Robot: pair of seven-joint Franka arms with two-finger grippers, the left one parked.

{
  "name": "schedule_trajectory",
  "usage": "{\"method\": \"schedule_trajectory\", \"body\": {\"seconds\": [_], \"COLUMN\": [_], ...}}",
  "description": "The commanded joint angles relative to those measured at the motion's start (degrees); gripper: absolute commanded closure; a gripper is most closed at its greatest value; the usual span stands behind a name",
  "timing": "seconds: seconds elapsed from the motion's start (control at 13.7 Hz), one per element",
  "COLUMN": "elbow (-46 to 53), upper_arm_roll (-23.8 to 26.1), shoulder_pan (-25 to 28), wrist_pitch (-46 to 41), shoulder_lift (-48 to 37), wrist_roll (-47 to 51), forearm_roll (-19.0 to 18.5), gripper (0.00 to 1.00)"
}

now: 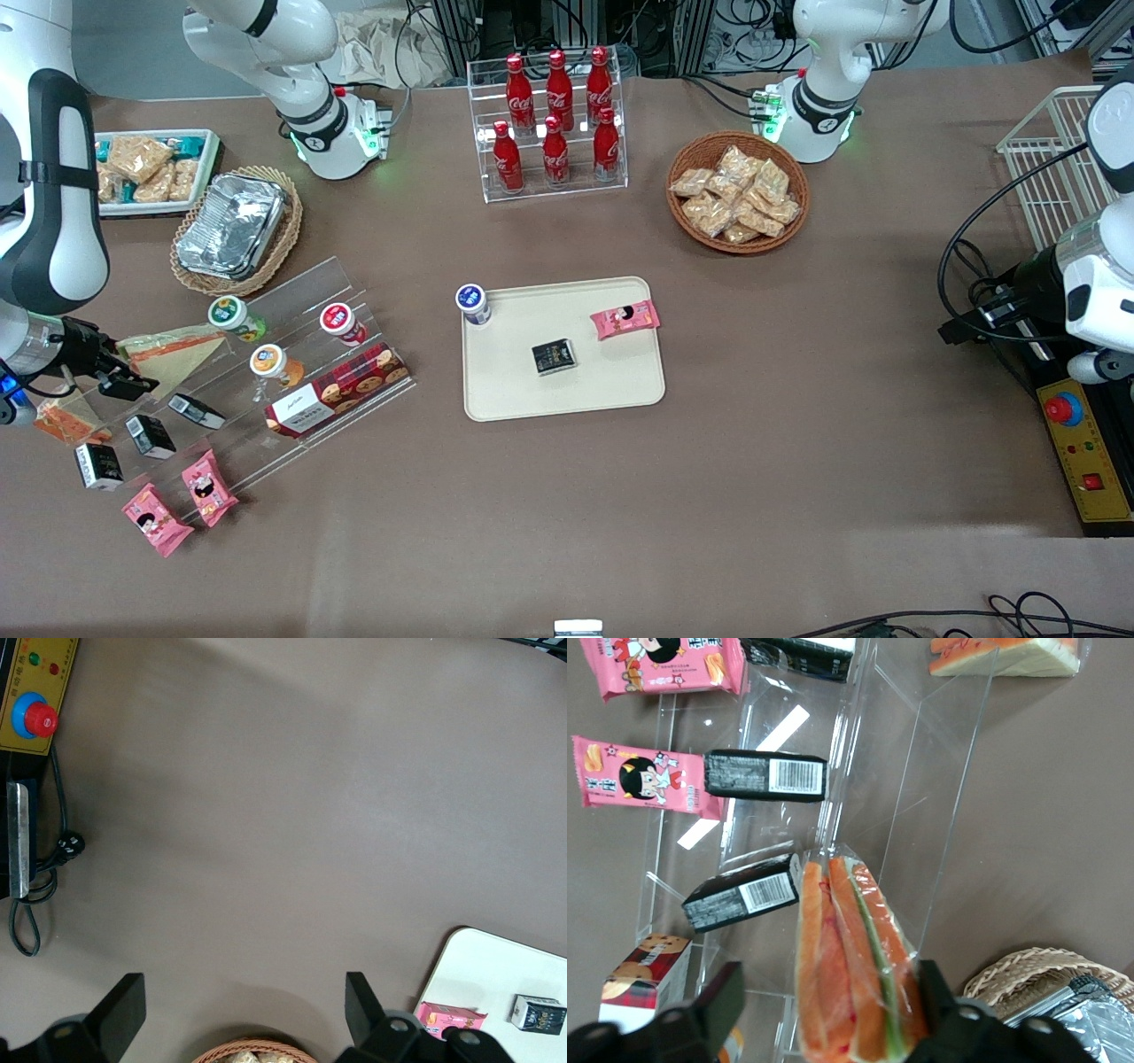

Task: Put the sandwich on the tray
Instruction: 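Lower the open right gripper around the wrapped triangular sandwich, then close the right gripper on the sandwich and lift it off the rack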

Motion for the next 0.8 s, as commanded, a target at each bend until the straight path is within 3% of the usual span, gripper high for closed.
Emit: {"method": "schedule_trajectory", "body": {"seconds": [0.0, 0.15, 0.44, 0.73], "elbow": [-0.24, 0.55, 2.83, 14.86], "upper_arm_roll": [0.39, 0.48, 0.39, 0.30], "shoulder_pan": [-0.30, -0.38, -0.56, -0.56], "wrist_pitch": [0.71, 0.45, -1.47, -15.87], "shoulder_lift": [-1.30, -1.30, -1.30, 1.16], "wrist_roll": [-3.25, -5.11, -8.00, -8.19], "forearm_roll": [-0.31, 0.40, 3.64, 3.65], "gripper": [0.58, 0.96, 1.00, 1.00]}}
